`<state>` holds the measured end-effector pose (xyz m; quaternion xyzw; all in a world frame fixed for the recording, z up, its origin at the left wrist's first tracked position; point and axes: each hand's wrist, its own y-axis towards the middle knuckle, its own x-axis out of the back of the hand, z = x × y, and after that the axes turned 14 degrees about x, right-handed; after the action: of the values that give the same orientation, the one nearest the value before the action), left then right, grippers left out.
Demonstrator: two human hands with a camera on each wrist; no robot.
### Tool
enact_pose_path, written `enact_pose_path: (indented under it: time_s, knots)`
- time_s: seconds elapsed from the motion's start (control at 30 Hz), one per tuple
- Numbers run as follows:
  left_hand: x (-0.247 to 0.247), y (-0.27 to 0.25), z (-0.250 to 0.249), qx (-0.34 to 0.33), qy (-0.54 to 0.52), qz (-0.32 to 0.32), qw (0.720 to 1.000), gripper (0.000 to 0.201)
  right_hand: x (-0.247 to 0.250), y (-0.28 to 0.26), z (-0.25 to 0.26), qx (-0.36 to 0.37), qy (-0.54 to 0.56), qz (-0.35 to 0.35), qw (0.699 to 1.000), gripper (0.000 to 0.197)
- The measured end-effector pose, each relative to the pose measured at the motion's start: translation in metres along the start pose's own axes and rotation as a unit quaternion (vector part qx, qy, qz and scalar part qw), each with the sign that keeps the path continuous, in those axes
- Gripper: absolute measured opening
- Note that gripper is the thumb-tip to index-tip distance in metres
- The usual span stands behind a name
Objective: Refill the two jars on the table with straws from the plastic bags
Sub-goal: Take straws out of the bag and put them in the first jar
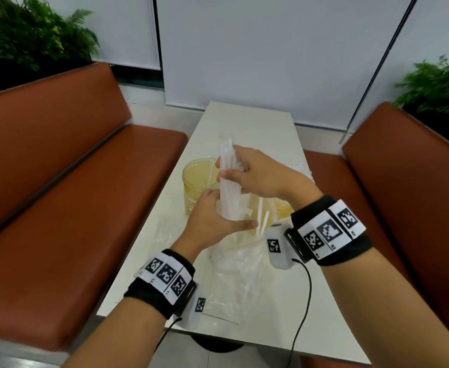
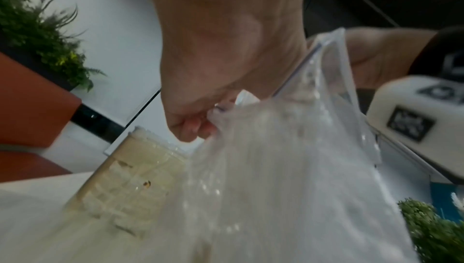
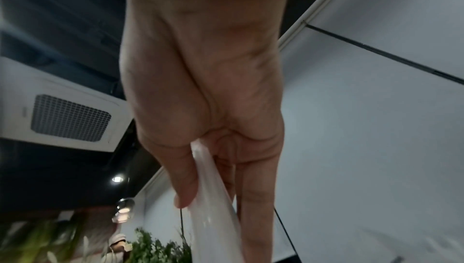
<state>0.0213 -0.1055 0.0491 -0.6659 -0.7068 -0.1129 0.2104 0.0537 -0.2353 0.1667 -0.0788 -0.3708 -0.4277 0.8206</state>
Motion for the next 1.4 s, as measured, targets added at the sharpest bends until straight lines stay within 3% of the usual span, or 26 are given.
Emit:
enact_pose_path:
  time_s: [0.1, 0.17, 0.3, 0.37, 0.43, 0.53, 0.6, 0.67, 0.83, 0.93, 1.07, 1.2, 1.4]
  knots:
    - [-0.009, 0.008, 0.002, 0.006, -0.071, -0.056, 0.996, 0.035, -0.002, 0.008, 0.004, 0.004, -0.012, -0.055, 0.998, 0.031]
    - [-0.011, 0.014, 0.005, 0.016, -0.090, -0.075, 0.993, 0.025, -0.008, 0.009, 0.000, 0.011, -0.001, -0.098, 0.995, 0.032]
    - [-0.013, 0.020, 0.002, 0.018, -0.087, -0.047, 0.995, 0.024, -0.032, 0.006, -0.013, 0.001, 0.147, -0.153, 0.977, 0.044]
    - [-0.013, 0.018, -0.002, 0.008, -0.103, -0.037, 0.994, 0.029, -0.050, 0.008, -0.017, -0.016, 0.209, -0.170, 0.963, 0.038]
    - [-0.013, 0.015, -0.002, 0.007, -0.142, -0.026, 0.990, 0.036, -0.064, 0.013, -0.018, -0.015, 0.207, -0.206, 0.956, 0.026]
    - [-0.009, 0.011, -0.002, 0.029, -0.140, -0.025, 0.989, 0.035, -0.063, 0.021, -0.009, 0.004, 0.196, -0.246, 0.949, 0.030]
    - [-0.007, 0.013, -0.002, 0.050, -0.120, -0.033, 0.991, 0.028, -0.051, 0.024, 0.002, 0.045, 0.195, -0.257, 0.945, 0.030]
    - [-0.005, 0.016, 0.001, 0.047, -0.078, -0.039, 0.995, 0.039, -0.029, 0.027, 0.016, 0.088, 0.196, -0.281, 0.935, 0.029]
    - [0.001, 0.010, 0.012, 0.019, -0.011, -0.043, 0.999, 0.041, 0.056, 0.026, 0.044, 0.168, 0.221, -0.392, 0.877, 0.025]
    - [0.006, 0.008, 0.017, 0.013, -0.009, -0.058, 0.998, 0.032, 0.096, 0.025, 0.025, 0.206, 0.190, -0.443, 0.851, 0.025]
    - [0.014, 0.009, 0.018, 0.001, 0.008, -0.065, 0.998, 0.026, 0.090, 0.039, -0.044, 0.134, 0.119, -0.471, 0.864, 0.023]
    - [0.016, 0.010, 0.015, -0.005, 0.007, -0.064, 0.998, 0.024, 0.056, 0.046, -0.115, 0.021, 0.096, -0.423, 0.901, 0.025]
    - [0.013, 0.012, 0.008, -0.004, -0.003, -0.059, 0.998, 0.023, 0.029, 0.034, -0.162, -0.130, 0.017, -0.414, 0.901, 0.031]
